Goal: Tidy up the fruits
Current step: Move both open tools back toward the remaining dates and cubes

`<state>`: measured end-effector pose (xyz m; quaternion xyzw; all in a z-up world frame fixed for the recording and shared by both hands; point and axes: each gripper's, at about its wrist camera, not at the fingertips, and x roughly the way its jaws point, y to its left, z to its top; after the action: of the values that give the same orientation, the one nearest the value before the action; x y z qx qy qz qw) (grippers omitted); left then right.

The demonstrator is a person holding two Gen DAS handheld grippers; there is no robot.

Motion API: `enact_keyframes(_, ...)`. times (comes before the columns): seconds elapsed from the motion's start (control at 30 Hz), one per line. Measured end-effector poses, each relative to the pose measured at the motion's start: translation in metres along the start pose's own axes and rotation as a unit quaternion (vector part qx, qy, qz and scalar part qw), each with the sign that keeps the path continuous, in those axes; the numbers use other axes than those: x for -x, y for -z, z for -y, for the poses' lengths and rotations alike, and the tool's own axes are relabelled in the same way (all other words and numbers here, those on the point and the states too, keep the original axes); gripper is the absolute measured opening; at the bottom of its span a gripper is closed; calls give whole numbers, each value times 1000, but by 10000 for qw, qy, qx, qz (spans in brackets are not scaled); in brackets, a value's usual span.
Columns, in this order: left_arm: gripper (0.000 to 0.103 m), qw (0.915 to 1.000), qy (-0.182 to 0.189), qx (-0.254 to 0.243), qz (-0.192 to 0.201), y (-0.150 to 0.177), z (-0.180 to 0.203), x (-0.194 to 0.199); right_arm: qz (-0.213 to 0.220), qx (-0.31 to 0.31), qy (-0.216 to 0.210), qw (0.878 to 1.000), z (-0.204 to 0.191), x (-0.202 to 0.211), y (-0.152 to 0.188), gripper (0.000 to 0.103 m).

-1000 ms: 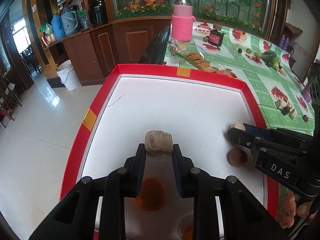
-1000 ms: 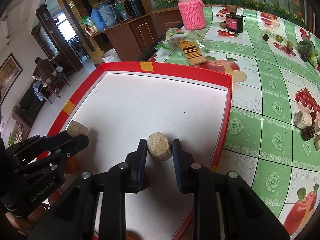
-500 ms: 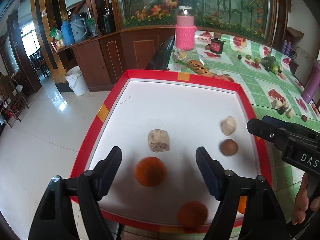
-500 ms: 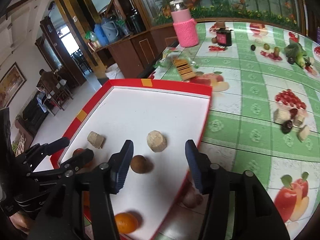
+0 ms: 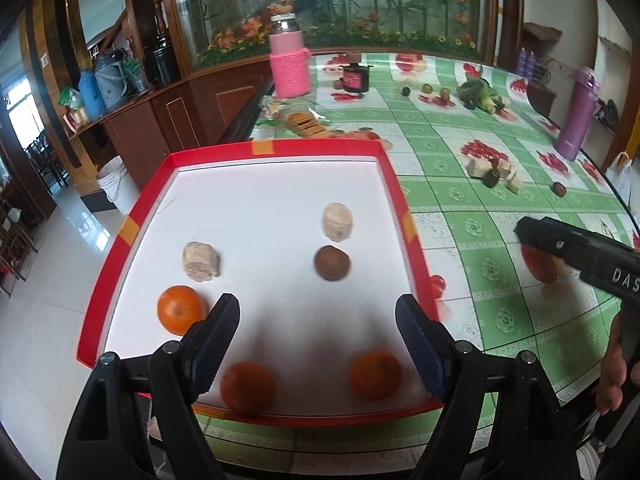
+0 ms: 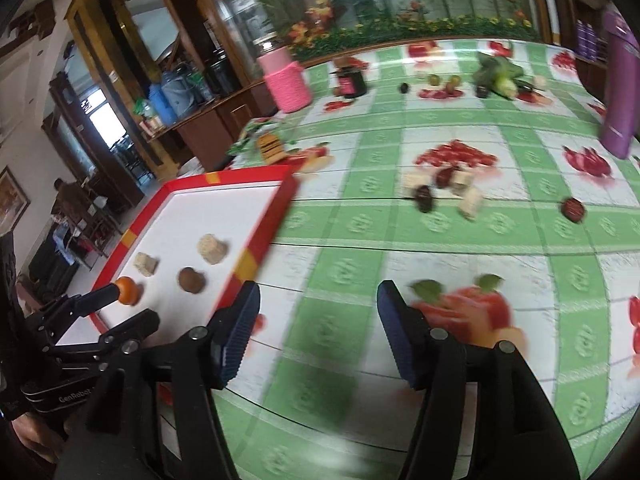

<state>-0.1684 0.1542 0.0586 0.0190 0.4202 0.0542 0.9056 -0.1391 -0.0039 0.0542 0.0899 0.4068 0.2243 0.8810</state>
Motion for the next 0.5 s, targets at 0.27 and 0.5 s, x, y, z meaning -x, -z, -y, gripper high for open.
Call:
enact_keyframes(0.27,80,9998,-11,-185,-53,2,21,5,258,-699,257,9969,69,34,7,62)
enact_keyframes(0.5,81,9990,4,-439,-114,1,44,7,365,-1020,315,9936,103,50,13,63)
